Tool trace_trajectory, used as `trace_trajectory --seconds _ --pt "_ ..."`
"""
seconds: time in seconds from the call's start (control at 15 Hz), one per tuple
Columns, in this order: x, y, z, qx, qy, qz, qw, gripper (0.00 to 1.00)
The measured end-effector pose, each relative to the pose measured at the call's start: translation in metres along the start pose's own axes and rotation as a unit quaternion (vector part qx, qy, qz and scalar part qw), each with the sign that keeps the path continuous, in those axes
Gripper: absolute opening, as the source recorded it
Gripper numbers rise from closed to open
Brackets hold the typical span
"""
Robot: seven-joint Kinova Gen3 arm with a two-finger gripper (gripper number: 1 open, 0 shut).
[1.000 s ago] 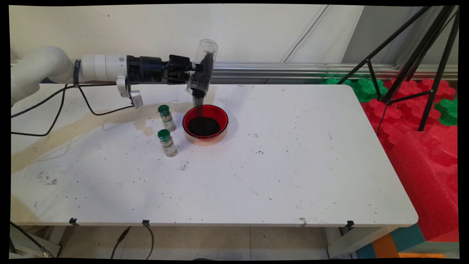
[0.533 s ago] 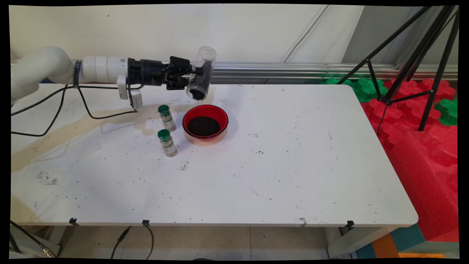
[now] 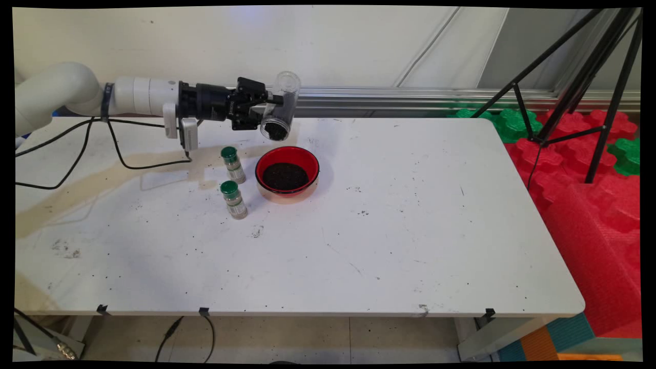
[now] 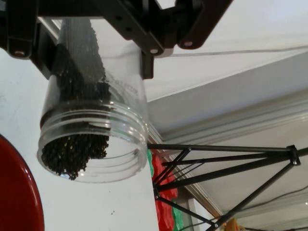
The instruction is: Pour the black seasoning powder in the red bowl
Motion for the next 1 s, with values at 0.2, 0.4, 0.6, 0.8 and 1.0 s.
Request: trace_trajectory --seconds 0.2,0.4,0.6,0.8,1.0 --pt "-0.001 -0.002 -0.001 -0.005 0.001 -0.039 0.9992 0.00" --pt "-0.001 -0.005 -0.004 -0.010 0.001 -0.081 0.9967 0.00" --pt "-0.002 -0.009 -0.006 -0.012 0.001 -0.122 0.9925 0.00" --pt "-0.004 -0.016 -0.008 -0.014 0.001 -0.175 0.9844 0.00" --pt "-0.004 -0.023 -0.010 -0.014 0.000 -0.221 0.9752 0.00"
